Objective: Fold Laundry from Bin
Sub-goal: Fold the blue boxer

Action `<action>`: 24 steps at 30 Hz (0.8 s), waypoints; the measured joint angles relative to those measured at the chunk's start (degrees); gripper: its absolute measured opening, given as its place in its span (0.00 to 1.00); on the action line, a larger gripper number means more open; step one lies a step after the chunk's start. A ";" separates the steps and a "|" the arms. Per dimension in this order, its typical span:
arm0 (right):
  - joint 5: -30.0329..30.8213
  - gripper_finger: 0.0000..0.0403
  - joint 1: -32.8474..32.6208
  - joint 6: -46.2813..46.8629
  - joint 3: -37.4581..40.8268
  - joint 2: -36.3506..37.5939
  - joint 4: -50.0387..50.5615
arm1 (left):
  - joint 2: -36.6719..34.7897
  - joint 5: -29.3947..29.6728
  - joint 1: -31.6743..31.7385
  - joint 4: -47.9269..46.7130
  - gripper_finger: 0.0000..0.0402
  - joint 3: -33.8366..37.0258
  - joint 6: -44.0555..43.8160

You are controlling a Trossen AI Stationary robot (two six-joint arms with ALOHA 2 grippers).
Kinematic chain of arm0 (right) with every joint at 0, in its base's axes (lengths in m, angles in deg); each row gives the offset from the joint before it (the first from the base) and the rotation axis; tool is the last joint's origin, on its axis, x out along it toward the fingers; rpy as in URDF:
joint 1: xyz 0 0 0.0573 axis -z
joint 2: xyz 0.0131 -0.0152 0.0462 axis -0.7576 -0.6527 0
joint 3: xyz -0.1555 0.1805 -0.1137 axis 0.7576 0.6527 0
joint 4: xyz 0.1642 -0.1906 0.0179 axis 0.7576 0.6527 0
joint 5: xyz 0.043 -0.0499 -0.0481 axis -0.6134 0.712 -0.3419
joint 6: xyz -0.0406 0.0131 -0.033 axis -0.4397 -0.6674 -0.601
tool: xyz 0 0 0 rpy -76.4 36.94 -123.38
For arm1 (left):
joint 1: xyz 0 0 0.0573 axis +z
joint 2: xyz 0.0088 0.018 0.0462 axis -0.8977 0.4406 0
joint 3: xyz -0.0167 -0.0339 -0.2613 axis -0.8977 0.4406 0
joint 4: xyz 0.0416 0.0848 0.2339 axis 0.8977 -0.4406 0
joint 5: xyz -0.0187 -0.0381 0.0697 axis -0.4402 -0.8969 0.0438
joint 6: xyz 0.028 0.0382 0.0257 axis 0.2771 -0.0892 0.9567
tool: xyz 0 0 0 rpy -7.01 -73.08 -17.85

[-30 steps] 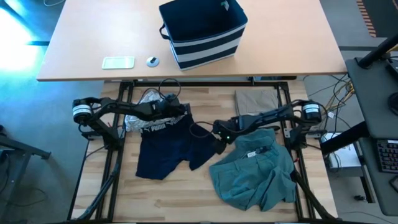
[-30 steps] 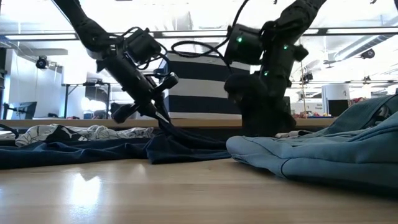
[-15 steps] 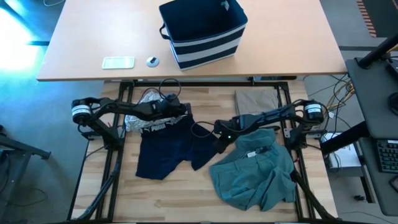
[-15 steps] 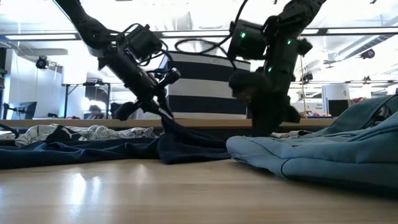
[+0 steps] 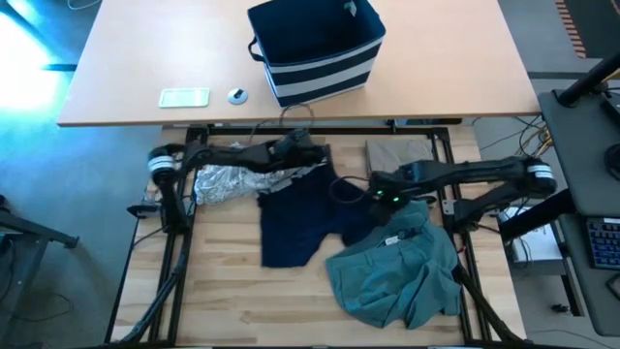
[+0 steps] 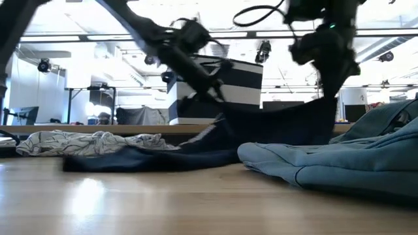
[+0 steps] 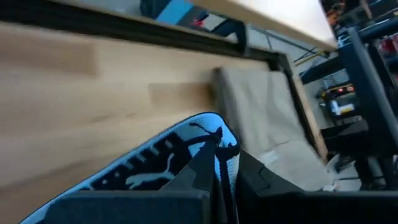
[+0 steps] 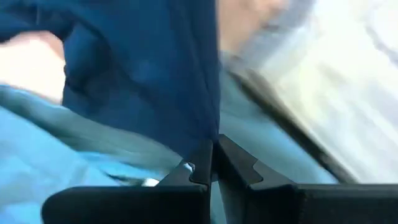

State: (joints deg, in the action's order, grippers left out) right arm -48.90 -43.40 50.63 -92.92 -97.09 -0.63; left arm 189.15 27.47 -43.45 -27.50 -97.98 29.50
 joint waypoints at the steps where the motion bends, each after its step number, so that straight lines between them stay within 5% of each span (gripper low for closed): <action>1: 1.37 0.02 0.28 0.23 0.00 1.48 2.22 | 2.06 -1.00 0.29 -1.35 0.01 -3.22 0.08; 5: 4.83 0.02 1.34 0.94 0.00 7.01 6.29 | 9.84 -4.09 1.57 -8.63 0.01 -16.63 2.72; 11: 3.18 0.02 0.75 1.54 0.00 10.11 -0.41 | 16.22 -5.65 3.03 -23.42 0.01 -30.60 8.16; 24: -1.76 0.02 -5.76 -1.13 -3.33 -2.92 -27.44 | 10.28 -5.30 4.26 -36.99 0.01 -27.34 17.56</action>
State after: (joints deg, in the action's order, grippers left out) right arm -50.66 -49.15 49.50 -96.25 -100.01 -28.07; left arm 199.43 22.16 -39.18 -64.49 -125.31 47.06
